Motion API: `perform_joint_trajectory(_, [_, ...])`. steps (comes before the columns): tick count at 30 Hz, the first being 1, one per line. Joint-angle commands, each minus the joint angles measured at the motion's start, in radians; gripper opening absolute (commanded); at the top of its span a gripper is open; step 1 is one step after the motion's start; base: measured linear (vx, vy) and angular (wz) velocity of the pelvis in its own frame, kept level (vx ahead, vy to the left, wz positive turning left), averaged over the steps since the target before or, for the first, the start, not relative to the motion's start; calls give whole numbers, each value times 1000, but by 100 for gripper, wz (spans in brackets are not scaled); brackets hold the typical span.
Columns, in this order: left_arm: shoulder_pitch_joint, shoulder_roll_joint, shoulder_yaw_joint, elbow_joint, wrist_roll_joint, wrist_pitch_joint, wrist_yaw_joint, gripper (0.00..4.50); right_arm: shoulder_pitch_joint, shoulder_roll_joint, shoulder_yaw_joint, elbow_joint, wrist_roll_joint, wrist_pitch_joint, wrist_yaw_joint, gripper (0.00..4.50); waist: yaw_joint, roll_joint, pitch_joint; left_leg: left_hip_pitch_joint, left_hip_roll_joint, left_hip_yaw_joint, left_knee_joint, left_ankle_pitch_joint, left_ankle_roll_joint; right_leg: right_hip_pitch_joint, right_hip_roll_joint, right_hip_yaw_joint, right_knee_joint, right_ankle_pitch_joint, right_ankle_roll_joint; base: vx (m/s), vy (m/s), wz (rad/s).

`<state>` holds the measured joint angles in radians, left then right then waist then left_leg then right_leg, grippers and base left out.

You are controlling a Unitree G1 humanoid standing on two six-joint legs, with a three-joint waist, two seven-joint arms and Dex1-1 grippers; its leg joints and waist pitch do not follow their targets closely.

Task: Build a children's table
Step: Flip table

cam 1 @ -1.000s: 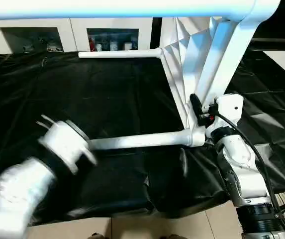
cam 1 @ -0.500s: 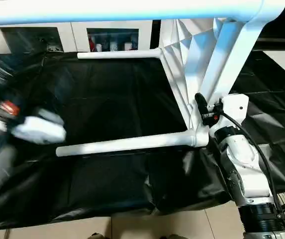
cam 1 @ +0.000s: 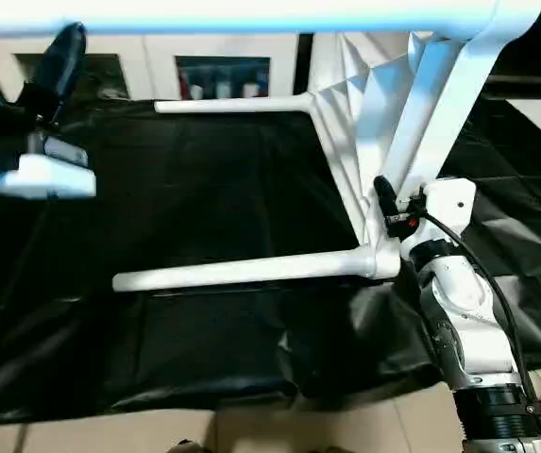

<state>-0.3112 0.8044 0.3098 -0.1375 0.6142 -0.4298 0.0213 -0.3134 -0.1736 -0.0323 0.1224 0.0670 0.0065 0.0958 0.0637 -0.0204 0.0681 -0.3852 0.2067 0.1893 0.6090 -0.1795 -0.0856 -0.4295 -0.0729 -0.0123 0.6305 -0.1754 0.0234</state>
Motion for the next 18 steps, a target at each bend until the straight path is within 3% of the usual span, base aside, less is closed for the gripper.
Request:
perform_joint_trajectory(1, [-3, 19, -30, 38, -10, -12, -27, 410, -11, -23, 18, -23, -37, -36, 27, 176, 4, 23, -66, 19, 1, -15, -76, -288, -28, 36, -28, 18, -66, -191, -148, 0, 0, 0])
perform_joint_trajectory(4, [0, 32, -47, 64, 4, -33, -28, 370, -8, -26, 18, -26, -38, -38, 27, 175, 3, 21, -67, 18, 2, -15, -75, -286, -25, 36, -27, 18, -65, -165, -155, 0, 0, 0])
perform_joint_trajectory(7, [-7, 40, -50, 105, -7, -33, -28, 363, -4, -28, 22, -31, -43, -41, 27, 175, 3, 23, -69, 19, 1, -14, -74, -266, -21, 38, -26, 17, -62, -126, -168, 0, 0, 0])
perform_joint_trajectory(9, [-13, 44, -48, 121, -16, -34, -24, 332, -3, -28, 22, -32, -44, -44, 27, 175, 3, 24, -69, 20, 2, -13, -74, -274, -20, 37, -27, 17, -63, -139, -169, 0, 0, 0])
perform_joint_trajectory(12, [-24, 50, -45, 146, -23, -37, -18, 326, -3, -30, 26, -33, -48, -53, 33, 175, 4, 25, -69, 21, 2, -14, -75, -291, -25, 36, -28, 18, -65, -167, -166, 0, 0, 0])
perform_joint_trajectory(13, [-27, 52, -44, 152, -27, -38, -16, 300, -3, -31, 29, -33, -49, -57, 35, 175, 3, 24, -69, 21, 2, -14, -75, -292, -25, 36, -27, 18, -65, -167, -166, 0, 0, 0])
perform_joint_trajectory(18, [-38, 56, -36, 166, -40, -35, -6, 282, -2, -37, 37, -39, -55, -69, 41, 175, 4, 26, -71, 20, 2, -14, -74, -280, -27, 38, -28, 18, -63, -156, -167, 0, 0, 0])
